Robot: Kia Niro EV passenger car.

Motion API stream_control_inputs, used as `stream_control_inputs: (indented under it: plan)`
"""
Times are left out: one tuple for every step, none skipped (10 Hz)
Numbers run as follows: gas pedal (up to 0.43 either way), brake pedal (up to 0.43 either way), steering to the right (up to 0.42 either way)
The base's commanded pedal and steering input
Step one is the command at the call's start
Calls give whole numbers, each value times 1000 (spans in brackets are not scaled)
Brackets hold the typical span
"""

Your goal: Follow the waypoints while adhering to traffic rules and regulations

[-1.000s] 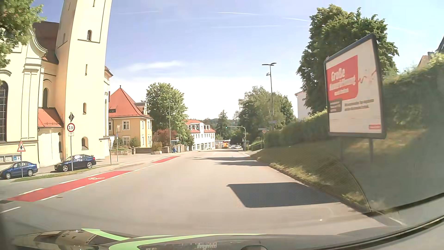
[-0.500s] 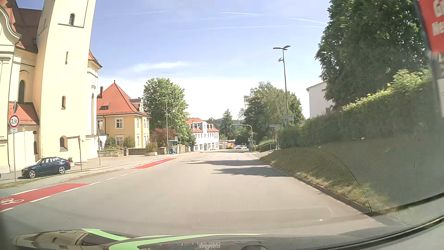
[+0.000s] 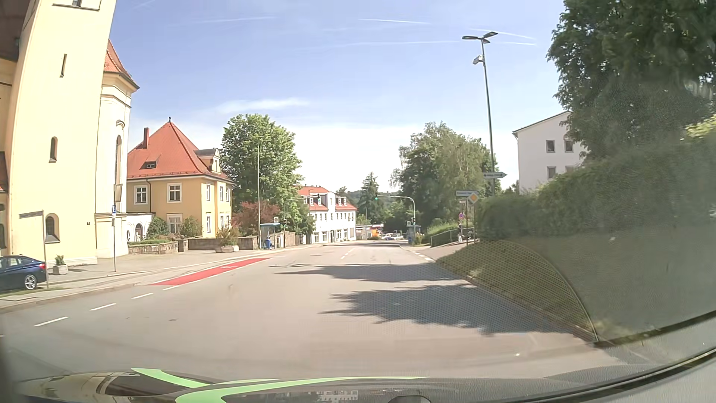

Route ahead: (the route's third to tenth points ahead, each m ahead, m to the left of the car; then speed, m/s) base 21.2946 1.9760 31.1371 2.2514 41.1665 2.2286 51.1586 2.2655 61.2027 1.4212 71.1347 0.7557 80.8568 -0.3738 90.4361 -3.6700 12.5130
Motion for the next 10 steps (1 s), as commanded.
stream_control_inputs:
  plan:
    - [20,0,-6]
    - [20,0,-6]
    - [20,0,-6]
    - [20,0,-5]
    - [20,0,-5]
    - [20,0,-5]
    - [20,0,-5]
    - [20,0,-5]
    - [20,0,-4]
    - [20,0,-4]
